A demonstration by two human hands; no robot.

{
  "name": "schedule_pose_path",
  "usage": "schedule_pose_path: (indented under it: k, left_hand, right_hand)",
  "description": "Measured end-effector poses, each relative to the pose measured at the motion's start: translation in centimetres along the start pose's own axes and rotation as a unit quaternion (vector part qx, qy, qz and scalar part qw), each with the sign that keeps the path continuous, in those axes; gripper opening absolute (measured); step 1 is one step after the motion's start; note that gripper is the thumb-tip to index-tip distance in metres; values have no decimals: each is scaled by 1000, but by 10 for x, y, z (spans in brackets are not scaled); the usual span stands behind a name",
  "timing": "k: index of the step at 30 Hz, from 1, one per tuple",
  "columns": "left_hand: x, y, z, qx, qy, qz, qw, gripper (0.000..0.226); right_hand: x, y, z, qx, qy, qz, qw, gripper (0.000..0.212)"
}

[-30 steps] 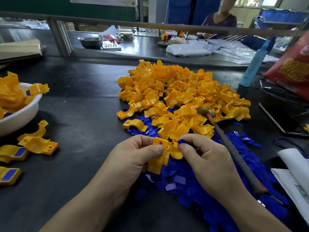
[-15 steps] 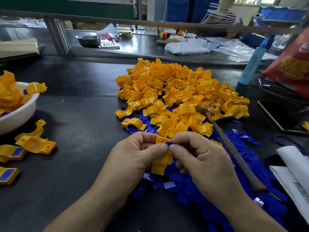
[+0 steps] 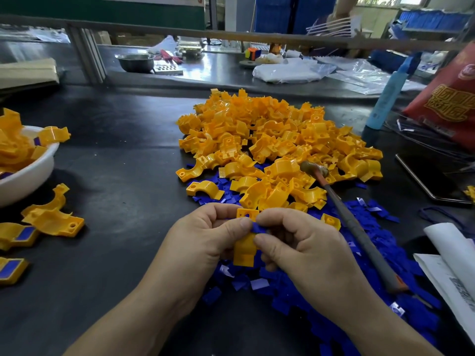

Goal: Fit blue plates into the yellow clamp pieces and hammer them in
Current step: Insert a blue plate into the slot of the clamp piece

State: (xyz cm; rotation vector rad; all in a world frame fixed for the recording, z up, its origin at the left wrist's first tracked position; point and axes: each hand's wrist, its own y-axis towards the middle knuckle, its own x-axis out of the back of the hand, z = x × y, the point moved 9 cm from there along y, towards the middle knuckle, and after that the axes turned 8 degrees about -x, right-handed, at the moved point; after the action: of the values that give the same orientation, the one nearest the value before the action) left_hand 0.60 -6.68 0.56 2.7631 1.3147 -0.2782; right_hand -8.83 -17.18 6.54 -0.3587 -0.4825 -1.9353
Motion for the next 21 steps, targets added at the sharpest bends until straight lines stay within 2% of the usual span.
schedule_pose_path:
  k: [3,7,14,17,21]
  left_hand:
    - [-1,0,0,-6,3,0,1000,36]
    - [-6,-1,-2,-18,8,14,1000,34]
    - [-11,-4,-6,-35,14,29,999,34]
    - [-12,-4,-7,-37,24,33,999,29]
    - [-11,-5,-7,-37,31,28,998,33]
  right_hand:
    - [4,0,1,-1,6,-18,1000,14]
    - [13,0,1,0,6,-58,998,17]
    - [10,0,8,35,-2,-71,997,18]
    - [11,1,-1,8,28,-77,997,14]
    - [8,3,-14,-41,58,-65,995,26]
